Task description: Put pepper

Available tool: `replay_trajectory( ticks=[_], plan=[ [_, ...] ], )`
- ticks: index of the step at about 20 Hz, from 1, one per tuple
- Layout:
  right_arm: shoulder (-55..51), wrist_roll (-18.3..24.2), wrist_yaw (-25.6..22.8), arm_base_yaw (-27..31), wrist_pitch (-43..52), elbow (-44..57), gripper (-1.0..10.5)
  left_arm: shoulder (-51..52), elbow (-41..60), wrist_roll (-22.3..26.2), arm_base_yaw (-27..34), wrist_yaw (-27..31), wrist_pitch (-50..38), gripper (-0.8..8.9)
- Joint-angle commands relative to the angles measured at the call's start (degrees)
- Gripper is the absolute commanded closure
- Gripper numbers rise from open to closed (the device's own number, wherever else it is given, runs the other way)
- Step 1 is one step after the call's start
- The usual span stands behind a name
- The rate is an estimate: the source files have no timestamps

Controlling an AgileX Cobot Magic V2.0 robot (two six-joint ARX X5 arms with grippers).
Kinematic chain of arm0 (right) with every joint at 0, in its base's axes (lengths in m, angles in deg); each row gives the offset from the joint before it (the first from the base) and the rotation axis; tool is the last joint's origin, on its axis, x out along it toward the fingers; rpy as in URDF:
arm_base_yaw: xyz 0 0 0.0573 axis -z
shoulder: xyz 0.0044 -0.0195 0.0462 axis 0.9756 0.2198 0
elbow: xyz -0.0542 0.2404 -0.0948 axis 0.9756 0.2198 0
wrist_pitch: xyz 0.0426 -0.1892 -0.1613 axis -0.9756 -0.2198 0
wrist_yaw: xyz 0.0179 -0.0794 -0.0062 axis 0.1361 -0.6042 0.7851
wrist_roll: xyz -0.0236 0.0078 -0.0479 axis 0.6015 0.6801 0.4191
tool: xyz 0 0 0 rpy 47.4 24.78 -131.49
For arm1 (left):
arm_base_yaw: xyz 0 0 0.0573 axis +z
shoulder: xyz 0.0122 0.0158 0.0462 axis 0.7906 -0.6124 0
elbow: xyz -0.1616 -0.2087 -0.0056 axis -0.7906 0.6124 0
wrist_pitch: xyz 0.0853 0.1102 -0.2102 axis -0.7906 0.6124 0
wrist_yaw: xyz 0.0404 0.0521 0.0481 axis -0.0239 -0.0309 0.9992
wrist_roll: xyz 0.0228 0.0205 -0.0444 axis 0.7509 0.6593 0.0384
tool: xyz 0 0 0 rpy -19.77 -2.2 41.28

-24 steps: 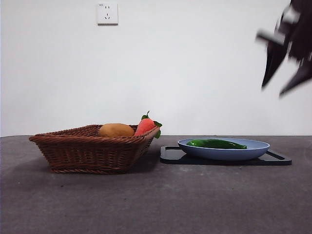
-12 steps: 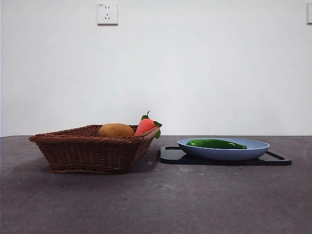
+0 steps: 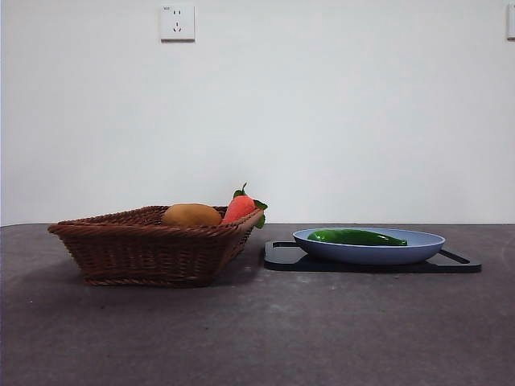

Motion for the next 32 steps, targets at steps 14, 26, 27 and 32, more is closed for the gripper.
replay_trajectory(
  ticks=[14, 26, 27, 32],
  plan=[
    [0.90, 0.63, -0.15, -0.09, -0.85, -0.96, 9.4, 0.63, -1.16, 5.40, 2.56, 5.55, -6.73, 8.05],
    [0.90, 0.63, -0.17, -0.09, -0.85, -0.96, 9.4, 30.38, 25.31, 14.71, 39.87, -2.80, -42.45, 8.05],
    [0.90, 0.63, -0.20, -0.09, -0.85, -0.96, 9.4, 33.16, 29.79, 14.69, 41.40, -2.80, -45.35, 8.05],
    [0.90, 0.63, -0.15, -0.09, -0.85, -0.96, 9.4, 45.07, 54.14, 11.39, 45.27, -3.08, -57.07, 8.05]
  ],
)
